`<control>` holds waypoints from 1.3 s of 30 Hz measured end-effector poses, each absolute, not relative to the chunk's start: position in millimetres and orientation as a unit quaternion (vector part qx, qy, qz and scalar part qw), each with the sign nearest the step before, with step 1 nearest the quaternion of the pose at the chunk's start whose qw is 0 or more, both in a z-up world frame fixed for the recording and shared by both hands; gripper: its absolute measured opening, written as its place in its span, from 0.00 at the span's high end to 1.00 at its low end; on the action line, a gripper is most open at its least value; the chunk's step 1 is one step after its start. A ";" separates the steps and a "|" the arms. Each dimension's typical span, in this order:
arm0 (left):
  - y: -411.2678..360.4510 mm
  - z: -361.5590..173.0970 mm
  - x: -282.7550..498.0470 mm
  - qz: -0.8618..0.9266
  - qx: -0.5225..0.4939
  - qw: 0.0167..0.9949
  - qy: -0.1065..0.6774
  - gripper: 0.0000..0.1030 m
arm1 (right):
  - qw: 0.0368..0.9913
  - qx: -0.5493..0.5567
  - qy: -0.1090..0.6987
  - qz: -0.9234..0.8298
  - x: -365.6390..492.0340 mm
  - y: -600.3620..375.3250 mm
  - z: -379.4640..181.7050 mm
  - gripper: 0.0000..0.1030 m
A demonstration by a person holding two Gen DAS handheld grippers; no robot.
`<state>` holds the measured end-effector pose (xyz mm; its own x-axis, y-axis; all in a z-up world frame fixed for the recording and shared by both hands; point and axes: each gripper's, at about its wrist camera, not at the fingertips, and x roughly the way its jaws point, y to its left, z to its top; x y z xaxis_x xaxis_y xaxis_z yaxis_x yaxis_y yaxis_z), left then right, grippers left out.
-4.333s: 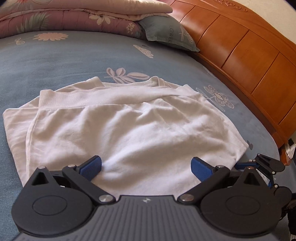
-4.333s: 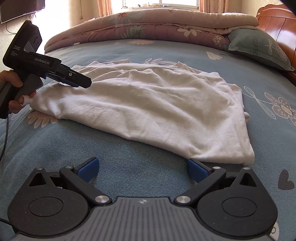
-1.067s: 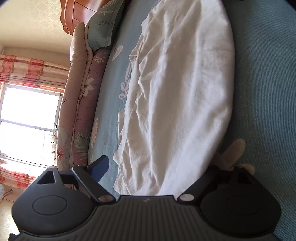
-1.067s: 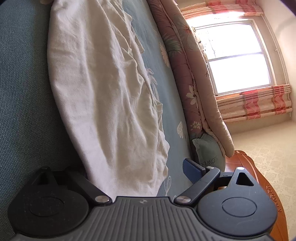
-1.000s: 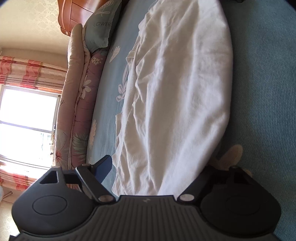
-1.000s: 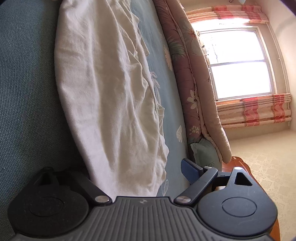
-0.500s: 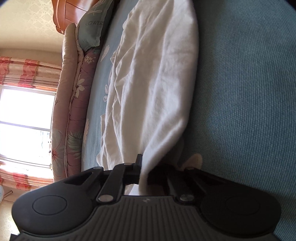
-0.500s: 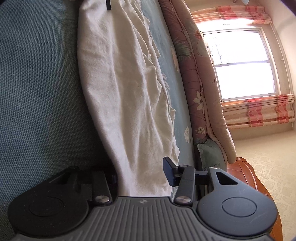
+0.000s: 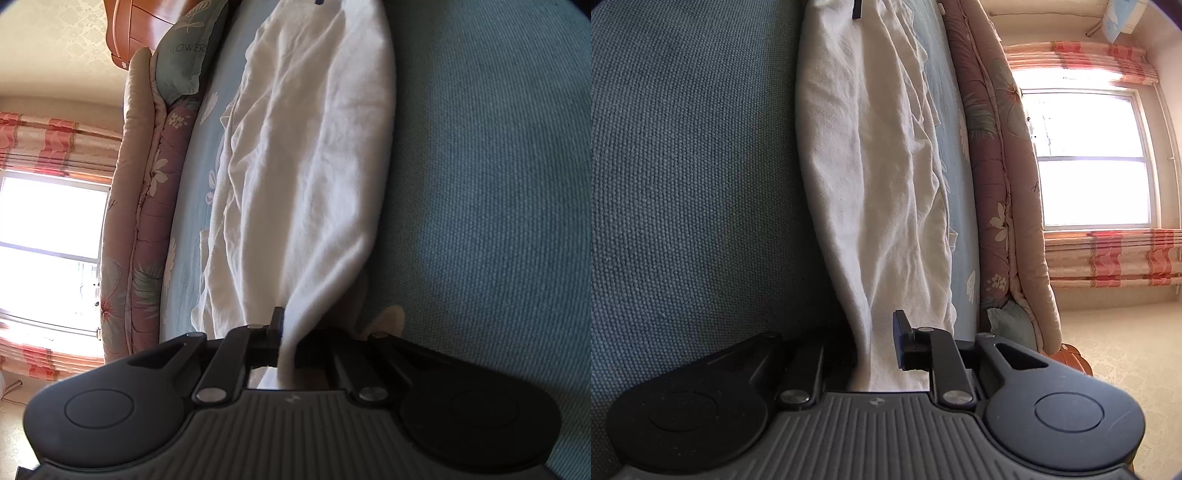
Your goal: Fold clothes
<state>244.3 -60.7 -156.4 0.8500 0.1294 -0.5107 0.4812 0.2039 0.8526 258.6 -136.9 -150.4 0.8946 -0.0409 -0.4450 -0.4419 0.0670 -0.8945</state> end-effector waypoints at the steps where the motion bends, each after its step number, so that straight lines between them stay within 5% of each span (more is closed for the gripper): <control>1: -60.2 -155.3 244.6 -0.121 0.622 0.733 0.247 1.00 | 0.708 -0.667 0.181 0.142 261.1 -137.6 -149.8 0.77; 8: -48.9 -150.6 245.6 -0.121 0.640 0.716 0.251 0.88 | 0.704 -0.673 0.177 0.144 262.8 -140.7 -159.3 0.90; 16: -54.8 -159.4 251.5 -0.111 0.646 0.712 0.252 0.98 | 0.701 -0.676 0.176 0.142 267.9 -140.1 -160.3 0.90; 39: -41.0 -132.0 238.3 -0.129 0.631 0.723 0.248 0.99 | 0.707 -0.647 0.218 0.186 262.8 -144.5 -120.7 0.93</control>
